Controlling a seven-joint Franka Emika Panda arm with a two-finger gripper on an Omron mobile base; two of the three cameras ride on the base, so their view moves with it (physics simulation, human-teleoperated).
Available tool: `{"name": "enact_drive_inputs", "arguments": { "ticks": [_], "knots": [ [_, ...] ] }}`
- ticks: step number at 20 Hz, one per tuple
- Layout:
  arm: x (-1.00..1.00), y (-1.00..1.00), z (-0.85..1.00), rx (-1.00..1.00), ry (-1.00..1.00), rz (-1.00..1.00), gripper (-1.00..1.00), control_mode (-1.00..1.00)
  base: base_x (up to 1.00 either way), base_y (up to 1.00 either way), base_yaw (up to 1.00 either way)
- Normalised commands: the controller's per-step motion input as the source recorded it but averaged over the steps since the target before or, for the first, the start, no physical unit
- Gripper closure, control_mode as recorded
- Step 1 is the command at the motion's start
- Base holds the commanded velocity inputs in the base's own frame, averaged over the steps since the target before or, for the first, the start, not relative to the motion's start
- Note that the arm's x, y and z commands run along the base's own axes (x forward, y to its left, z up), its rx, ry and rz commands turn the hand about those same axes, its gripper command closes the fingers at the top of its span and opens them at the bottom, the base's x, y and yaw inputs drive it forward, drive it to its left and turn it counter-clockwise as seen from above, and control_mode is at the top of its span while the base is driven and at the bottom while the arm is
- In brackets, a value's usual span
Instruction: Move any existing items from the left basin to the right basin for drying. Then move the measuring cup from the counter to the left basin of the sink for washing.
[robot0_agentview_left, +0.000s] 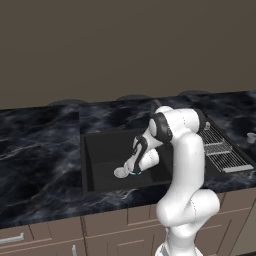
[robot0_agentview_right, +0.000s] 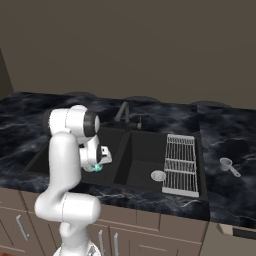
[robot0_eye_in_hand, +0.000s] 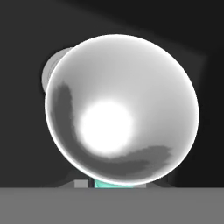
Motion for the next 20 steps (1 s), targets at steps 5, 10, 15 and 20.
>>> {"name": "enact_drive_inputs", "arguments": {
  "ticks": [5,10,15,20],
  "knots": [
    [-0.05,0.00,0.48,0.00,-0.02,0.00,1.00,-1.00,0.00,0.00,0.00],
    [-0.09,0.00,0.53,0.00,-0.04,0.00,1.00,-1.00,0.00,0.00,0.00],
    [-0.14,0.00,0.48,0.00,-0.03,0.00,1.00,-1.00,0.00,0.00,0.00],
    [-0.19,0.00,0.48,0.00,0.00,0.00,1.00,-1.00,0.00,0.00,0.00]
  ]
}}
